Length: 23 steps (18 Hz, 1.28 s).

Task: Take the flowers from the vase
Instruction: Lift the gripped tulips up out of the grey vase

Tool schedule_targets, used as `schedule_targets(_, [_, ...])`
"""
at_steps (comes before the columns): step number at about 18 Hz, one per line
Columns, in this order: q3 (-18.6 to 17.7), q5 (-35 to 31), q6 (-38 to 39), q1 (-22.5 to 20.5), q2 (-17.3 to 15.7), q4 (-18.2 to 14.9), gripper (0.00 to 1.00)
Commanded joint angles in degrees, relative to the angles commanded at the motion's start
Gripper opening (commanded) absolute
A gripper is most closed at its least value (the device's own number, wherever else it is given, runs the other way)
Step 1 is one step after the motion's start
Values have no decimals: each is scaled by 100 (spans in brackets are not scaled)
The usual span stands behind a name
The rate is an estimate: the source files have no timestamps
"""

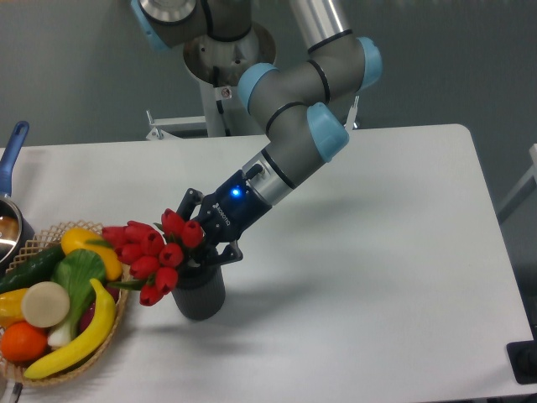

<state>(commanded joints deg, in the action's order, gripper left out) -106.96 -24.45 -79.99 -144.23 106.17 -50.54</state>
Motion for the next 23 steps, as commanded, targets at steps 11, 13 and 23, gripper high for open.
schedule_targets(11, [96, 212, 738, -141, -413, 0, 40])
schedule_targets(13, [175, 335, 931, -149, -457, 0, 40])
schedule_targets(23, [676, 546, 1897, -106, -677, 0, 40])
